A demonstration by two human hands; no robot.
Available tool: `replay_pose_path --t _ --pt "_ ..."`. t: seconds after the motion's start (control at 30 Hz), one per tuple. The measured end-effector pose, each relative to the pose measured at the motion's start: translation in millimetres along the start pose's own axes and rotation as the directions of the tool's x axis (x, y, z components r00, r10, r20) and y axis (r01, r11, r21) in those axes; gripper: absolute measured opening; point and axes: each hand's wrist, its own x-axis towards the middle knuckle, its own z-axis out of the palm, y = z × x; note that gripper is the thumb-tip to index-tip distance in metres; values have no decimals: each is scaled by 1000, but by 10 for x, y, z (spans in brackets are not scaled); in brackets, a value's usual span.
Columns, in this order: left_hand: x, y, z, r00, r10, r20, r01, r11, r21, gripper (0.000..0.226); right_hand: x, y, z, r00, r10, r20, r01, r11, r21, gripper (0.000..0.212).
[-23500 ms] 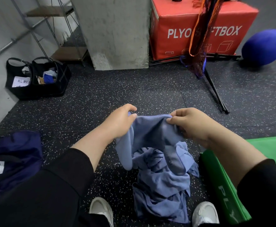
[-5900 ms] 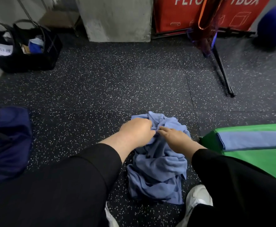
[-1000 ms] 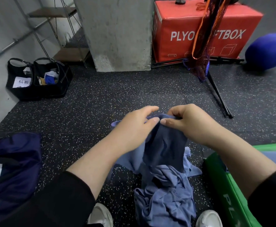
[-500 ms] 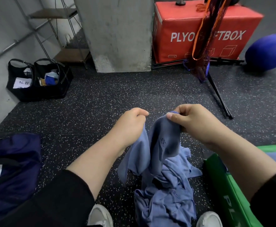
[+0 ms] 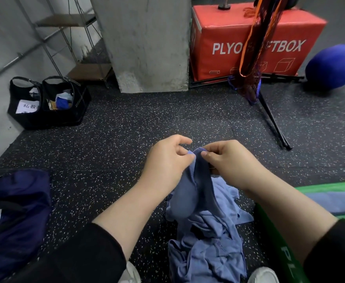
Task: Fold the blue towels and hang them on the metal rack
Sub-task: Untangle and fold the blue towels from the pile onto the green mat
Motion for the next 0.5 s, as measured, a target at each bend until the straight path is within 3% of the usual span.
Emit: replay_pose_path --t 0.2,0.37,0.5 --pt "-71 51 59 992 114 -63 -110 992 66 32 -27 -68 62 998 -59 23 60 995 -75 20" --pt "-109 104 53 984 177 -18 -176 982 66 41 -43 -41 61 997 -57 56 53 996 76 29" --pt "-136 178 -14 975 203 87 -208 977 49 62 -62 -50 -62 996 -50 75 20 933 359 24"
